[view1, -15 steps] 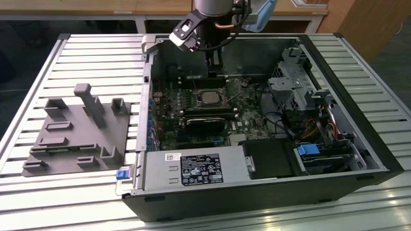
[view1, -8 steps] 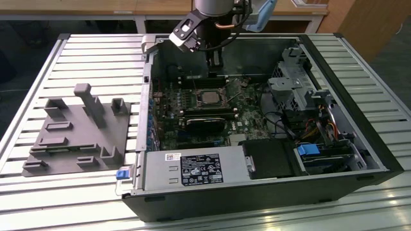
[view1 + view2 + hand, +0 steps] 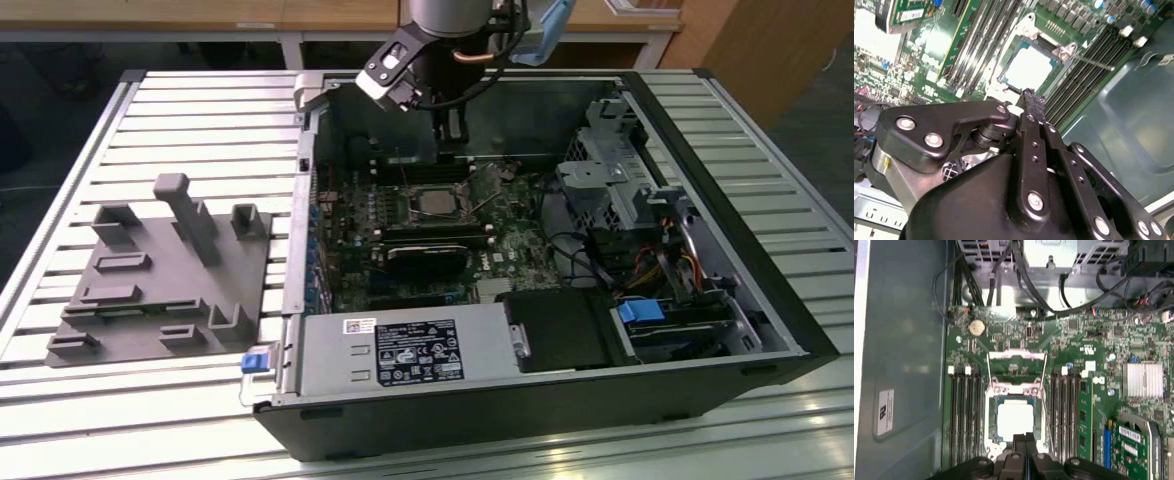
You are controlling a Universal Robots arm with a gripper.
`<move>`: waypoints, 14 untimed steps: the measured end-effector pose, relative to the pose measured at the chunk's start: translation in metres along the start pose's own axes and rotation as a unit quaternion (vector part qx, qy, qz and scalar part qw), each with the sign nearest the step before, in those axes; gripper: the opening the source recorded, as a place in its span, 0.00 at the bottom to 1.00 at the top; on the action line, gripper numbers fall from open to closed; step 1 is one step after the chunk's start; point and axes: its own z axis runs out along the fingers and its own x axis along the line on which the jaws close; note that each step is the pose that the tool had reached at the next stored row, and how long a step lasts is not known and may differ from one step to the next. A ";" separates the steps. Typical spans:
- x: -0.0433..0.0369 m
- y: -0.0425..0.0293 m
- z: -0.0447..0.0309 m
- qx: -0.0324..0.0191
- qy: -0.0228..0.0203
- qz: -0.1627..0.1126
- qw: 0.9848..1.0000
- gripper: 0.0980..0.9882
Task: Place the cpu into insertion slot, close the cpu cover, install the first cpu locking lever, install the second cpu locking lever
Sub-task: 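Close the cpu cover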
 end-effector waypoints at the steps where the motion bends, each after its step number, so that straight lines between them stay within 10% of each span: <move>1: -0.0001 0.0027 0.0001 0.000 0.000 0.000 1.000 0.03; 14: 0.0000 0.0265 0.0023 0.000 0.000 0.000 1.000 0.03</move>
